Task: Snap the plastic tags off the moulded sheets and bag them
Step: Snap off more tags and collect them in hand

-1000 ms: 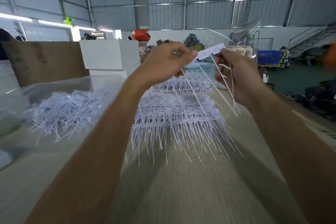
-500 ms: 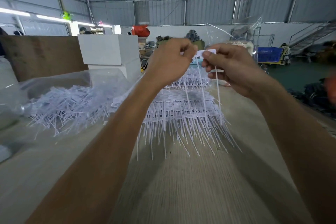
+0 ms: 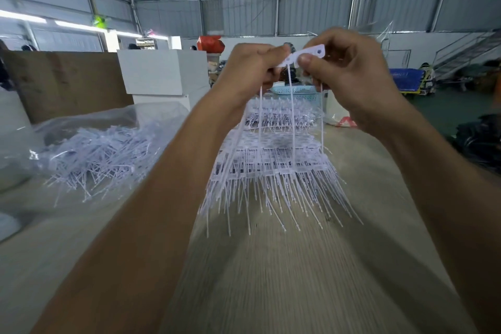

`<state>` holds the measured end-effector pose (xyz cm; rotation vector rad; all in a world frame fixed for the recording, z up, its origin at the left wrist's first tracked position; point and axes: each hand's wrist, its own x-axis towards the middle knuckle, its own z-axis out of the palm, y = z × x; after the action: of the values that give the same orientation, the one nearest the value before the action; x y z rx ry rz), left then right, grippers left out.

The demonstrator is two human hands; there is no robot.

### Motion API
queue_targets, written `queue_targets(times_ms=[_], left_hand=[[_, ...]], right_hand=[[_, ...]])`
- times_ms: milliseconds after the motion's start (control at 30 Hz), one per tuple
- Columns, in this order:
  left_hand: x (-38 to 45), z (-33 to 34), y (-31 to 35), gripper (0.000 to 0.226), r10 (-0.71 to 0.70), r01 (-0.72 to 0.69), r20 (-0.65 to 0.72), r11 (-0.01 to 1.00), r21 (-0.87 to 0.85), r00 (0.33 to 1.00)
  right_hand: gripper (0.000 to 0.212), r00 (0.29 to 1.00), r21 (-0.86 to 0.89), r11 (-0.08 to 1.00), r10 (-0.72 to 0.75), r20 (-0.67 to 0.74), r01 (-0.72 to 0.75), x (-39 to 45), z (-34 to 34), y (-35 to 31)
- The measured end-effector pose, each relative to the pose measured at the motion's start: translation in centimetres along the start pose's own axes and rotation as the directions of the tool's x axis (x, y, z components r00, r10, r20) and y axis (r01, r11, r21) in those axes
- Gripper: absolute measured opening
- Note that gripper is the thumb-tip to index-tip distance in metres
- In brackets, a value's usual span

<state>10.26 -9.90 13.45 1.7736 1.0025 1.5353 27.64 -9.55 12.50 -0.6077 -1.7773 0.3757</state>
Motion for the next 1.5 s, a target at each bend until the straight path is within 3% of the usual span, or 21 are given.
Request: queue_targets(times_ms=[67, 200, 267, 400, 567, 700, 1000, 1333, 1433, 1500], left_hand=[[-0.2, -0.2, 0.9, 0.044, -0.03, 0.033, 0.032, 0.994, -0.108, 0.999], [-0.8, 0.0, 2.6, 0.04, -0.075, 0.161, 0.23, 0.91, -0.382, 0.97], [-1.0, 0.1, 3.2, 0.042, -0.052, 0.146, 0.234, 0.903, -0.404, 0.971], [-1.1, -0.5, 4.1, 0.038, 0.059, -0.055, 0.045, 0.994, -0.096, 0.997], [-1.6, -0.4, 4.9, 0.033, 0.213, -0.214, 0.026, 0.957, 0.197, 0.977], [-1.6, 0.3, 5.7, 0.031, 0.402, -0.363, 0.025, 0.796, 0.483, 0.915], [-1.6, 0.1, 6.1, 0.022, 0.495, -0.399, 0.127, 0.494, 0.773, 0.859], [-1.1, -1.5, 4.6, 0.025, 0.344, -0.396, 0.214, 0.651, 0.647, 0.914], [-2.2, -1.4, 5.0, 0.017, 0.256, -0.415, 0.374, 0.792, 0.447, 0.891], [-2.7, -0.8, 5.2, 0.017, 0.246, -0.431, 0.448, 0.819, 0.379, 0.86]], right_hand=[[0.006, 0.998, -0.056, 0.997, -0.059, -0.015, 0.058, 0.0, 0.0, -1.1], [0.009, 0.971, -0.217, 0.951, -0.235, -0.04, 0.221, 0.4, -0.1, -3.3], [0.014, 0.961, -0.253, 0.934, -0.273, -0.054, 0.251, 0.5, -0.5, -4.2], [0.009, 0.975, -0.268, 0.943, -0.217, -0.045, 0.198, 0.6, -1.2, -4.7], [0.019, 0.967, -0.38, 0.907, -0.235, -0.097, 0.182, 0.9, -1.2, -4.8], [0.02, 0.961, -0.377, 0.911, -0.236, -0.145, 0.167, 1.0, -1.2, -5.1], [0.019, 0.956, -0.551, 0.83, -0.228, -0.185, 0.091, 1.2, -1.1, -5.7], [0.012, 0.979, -0.524, 0.848, -0.165, -0.116, 0.081, 1.0, -0.4, -4.0], [0.015, 0.975, -0.621, 0.783, -0.165, -0.15, 0.037, 1.0, -0.3, -2.5], [0.02, 0.982, -0.62, 0.784, -0.087, -0.17, -0.038, 1.0, -0.6, -1.3]])
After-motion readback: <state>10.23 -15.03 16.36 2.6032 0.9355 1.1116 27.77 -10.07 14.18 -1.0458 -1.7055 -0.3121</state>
